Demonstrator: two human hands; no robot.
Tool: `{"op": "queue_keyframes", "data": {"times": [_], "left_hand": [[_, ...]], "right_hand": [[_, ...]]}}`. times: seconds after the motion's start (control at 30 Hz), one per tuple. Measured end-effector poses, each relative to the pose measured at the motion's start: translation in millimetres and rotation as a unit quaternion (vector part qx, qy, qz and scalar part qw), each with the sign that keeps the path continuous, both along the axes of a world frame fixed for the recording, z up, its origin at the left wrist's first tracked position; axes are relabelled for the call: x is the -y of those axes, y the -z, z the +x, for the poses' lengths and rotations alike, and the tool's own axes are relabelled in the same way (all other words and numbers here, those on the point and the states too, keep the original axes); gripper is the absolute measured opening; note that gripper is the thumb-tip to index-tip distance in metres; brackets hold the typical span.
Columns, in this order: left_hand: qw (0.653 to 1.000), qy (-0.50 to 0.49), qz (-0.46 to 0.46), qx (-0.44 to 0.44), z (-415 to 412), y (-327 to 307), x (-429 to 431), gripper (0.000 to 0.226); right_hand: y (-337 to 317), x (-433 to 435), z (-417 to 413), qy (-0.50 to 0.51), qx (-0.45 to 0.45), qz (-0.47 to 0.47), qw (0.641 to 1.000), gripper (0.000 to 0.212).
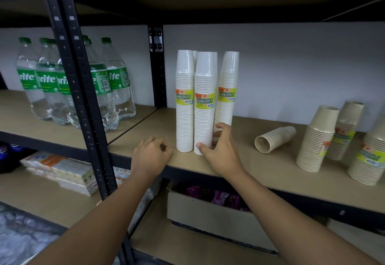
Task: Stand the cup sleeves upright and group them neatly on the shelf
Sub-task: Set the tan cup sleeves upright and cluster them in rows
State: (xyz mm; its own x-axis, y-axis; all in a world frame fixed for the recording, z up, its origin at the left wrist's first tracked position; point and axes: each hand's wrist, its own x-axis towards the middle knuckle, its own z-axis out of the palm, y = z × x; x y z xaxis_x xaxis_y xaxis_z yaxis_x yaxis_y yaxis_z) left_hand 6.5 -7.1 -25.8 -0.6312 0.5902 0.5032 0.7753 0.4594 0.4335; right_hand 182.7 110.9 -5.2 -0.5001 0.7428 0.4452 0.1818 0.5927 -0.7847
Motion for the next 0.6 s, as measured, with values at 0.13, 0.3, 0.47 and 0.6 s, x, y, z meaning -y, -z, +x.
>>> {"op": "queue_keyframes", "data": {"times": [0.13, 0.3, 0.47, 0.6], "left_hand": [[0.999, 0.042, -0.001, 0.006, 9.0, -0.6, 8.3, 0.016], [0.996, 0.08, 0.028, -0.022, 56.8, -2.5, 14.7, 0.011], [0.985, 0.163, 0.044, -0.023, 127.9, -14.6, -6.0, 0.009], [0.97, 0.241, 0.031, -0.008, 188.2, -28.9, -37.6, 0.012]], "right_hand": [[0.8, 2.5, 12.3, 0.017, -0.001, -0.016, 1.0, 0.069], [3.0, 6.6, 50.6, 0.037, -0.011, 0.003, 0.999, 0.044], [-3.2, 4.1, 118.8, 0.066, -0.039, -0.012, 0.997, 0.028], [-16.3, -1.1, 183.5, 0.105, -0.062, -0.022, 0.992, 0.018]]}}
